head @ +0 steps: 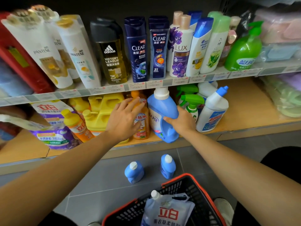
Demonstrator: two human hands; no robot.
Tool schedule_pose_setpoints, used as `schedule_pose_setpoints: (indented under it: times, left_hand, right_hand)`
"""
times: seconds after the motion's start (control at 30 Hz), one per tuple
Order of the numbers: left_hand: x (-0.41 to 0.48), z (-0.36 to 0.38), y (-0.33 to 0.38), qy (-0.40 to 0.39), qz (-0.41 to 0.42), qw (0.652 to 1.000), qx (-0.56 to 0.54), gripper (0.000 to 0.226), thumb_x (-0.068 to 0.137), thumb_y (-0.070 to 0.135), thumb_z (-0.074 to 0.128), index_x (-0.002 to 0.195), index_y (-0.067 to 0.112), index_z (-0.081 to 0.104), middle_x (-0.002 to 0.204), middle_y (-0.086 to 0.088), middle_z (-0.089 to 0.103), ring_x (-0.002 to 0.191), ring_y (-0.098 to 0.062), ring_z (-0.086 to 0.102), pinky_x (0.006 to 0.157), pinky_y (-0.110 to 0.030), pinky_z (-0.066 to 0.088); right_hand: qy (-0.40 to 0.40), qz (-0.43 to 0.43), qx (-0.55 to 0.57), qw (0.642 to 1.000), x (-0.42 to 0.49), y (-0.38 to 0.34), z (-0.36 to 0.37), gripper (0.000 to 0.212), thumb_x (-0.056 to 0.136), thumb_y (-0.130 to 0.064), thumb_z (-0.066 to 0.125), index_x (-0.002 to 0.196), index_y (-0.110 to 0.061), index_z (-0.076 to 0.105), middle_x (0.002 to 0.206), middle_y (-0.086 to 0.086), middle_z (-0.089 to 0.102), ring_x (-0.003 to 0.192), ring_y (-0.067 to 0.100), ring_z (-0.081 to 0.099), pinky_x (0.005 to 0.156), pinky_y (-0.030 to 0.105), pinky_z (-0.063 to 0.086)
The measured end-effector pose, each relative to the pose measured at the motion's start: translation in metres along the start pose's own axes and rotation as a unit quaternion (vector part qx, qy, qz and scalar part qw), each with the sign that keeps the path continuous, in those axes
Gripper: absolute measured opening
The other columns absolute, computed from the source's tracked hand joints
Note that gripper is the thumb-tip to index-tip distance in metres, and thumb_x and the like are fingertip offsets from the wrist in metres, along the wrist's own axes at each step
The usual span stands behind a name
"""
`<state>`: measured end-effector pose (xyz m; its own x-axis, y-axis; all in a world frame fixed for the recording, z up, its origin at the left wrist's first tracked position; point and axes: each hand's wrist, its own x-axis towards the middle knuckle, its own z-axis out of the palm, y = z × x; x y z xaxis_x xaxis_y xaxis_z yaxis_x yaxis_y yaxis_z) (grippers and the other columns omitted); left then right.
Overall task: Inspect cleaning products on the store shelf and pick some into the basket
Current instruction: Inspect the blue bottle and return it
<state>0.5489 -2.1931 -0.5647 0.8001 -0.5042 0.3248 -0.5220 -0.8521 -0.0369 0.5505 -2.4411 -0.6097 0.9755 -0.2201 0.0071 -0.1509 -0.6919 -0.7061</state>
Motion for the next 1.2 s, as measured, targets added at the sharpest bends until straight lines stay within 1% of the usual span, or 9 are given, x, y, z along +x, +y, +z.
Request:
schedule_pose_setpoints:
  times: [0.2,0.33,0.47,0.63,0.7,0.77,0.83,0.97,1.2]
  left_hand:
    - [0.000,0.006,-0.005,-0.020,-0.019,0.999,-0.032,0.070,0.084,0.034,0.076,0.147,0.013,0.052,0.154,-0.010,0.047,0.140,-0.035,0.041,0.105,-0.049,0.049]
    - [-0.001,0.010,-0.008,-0.003,-0.012,0.998,-0.059,0.068,0.083,0.029,0.076,0.145,0.012,0.054,0.153,-0.010,0.048,0.140,-0.035,0.042,0.106,-0.046,0.049]
    - [-0.005,0.010,-0.013,-0.010,0.000,0.998,-0.070,0.071,0.082,0.028,0.077,0.147,0.014,0.052,0.158,-0.010,0.041,0.145,-0.033,0.036,0.108,-0.045,0.047]
    - [-0.012,0.016,-0.008,-0.001,0.007,0.998,-0.059,0.067,0.080,0.026,0.078,0.143,0.012,0.056,0.162,-0.015,0.034,0.149,-0.038,0.030,0.114,-0.049,0.040]
    - [-0.013,0.018,-0.007,0.001,0.010,0.999,-0.052,0.068,0.081,0.027,0.077,0.144,0.014,0.054,0.163,-0.015,0.030,0.152,-0.037,0.026,0.117,-0.047,0.036]
    - [-0.014,0.020,-0.007,0.003,0.011,0.999,-0.048,0.071,0.081,0.027,0.077,0.147,0.015,0.052,0.165,-0.015,0.027,0.153,-0.036,0.022,0.118,-0.045,0.032]
    - [-0.016,0.022,-0.008,0.003,0.011,0.999,-0.041,0.076,0.082,0.028,0.076,0.151,0.015,0.047,0.166,-0.014,0.024,0.154,-0.035,0.019,0.118,-0.044,0.031]
    - [-0.017,0.027,-0.009,0.007,0.018,0.999,-0.029,0.080,0.083,0.027,0.075,0.154,0.014,0.041,0.166,-0.015,0.022,0.154,-0.036,0.017,0.119,-0.046,0.032]
    - [-0.017,0.037,-0.009,0.020,0.011,0.999,-0.045,0.074,0.083,0.023,0.072,0.151,0.012,0.045,0.167,-0.013,0.021,0.155,-0.034,0.015,0.114,-0.049,0.042]
  right_hand:
    - [0.011,0.009,-0.100,0.995,0.018,-0.002,0.005,0.063,0.085,-0.048,0.073,0.137,-0.018,0.050,0.124,0.014,0.065,0.111,0.038,0.061,0.083,0.045,0.053]
    - [0.007,0.013,-0.022,1.000,0.033,0.002,0.007,0.071,0.088,-0.036,0.074,0.149,-0.017,0.041,0.138,0.013,0.059,0.124,0.037,0.056,0.097,0.047,0.048]
    - [0.058,-0.010,0.068,0.996,0.018,0.012,0.011,0.071,0.090,-0.017,0.072,0.153,-0.017,0.038,0.146,0.009,0.054,0.130,0.030,0.054,0.103,0.033,0.044]
    - [0.126,-0.063,0.064,0.988,-0.027,0.039,0.044,0.058,0.085,-0.004,0.076,0.139,-0.002,0.055,0.123,0.021,0.063,0.114,0.036,0.061,0.099,0.045,0.050]
    - [0.054,-0.056,0.032,0.997,-0.028,0.039,0.052,0.059,0.089,-0.016,0.074,0.142,-0.003,0.051,0.135,0.021,0.059,0.127,0.036,0.054,0.105,0.043,0.044]
    - [-0.061,-0.053,-0.065,0.995,-0.022,0.041,0.059,0.070,0.096,-0.035,0.063,0.154,-0.009,0.033,0.159,0.016,0.034,0.148,0.030,0.031,0.116,0.044,0.032]
    - [-0.130,-0.049,-0.182,0.973,-0.016,0.047,0.065,0.079,0.100,-0.049,0.050,0.159,-0.013,0.012,0.167,0.010,0.010,0.154,0.025,0.012,0.121,0.047,0.021]
    - [-0.144,-0.038,-0.253,0.956,-0.003,0.056,0.074,0.088,0.098,-0.056,0.046,0.159,-0.012,0.000,0.168,0.008,0.000,0.155,0.024,-0.002,0.123,0.049,0.010]
    - [-0.181,-0.029,-0.164,0.969,0.030,0.071,0.069,0.096,0.094,-0.048,0.060,0.160,-0.016,-0.001,0.168,0.002,-0.006,0.154,0.018,-0.009,0.124,0.040,0.006]
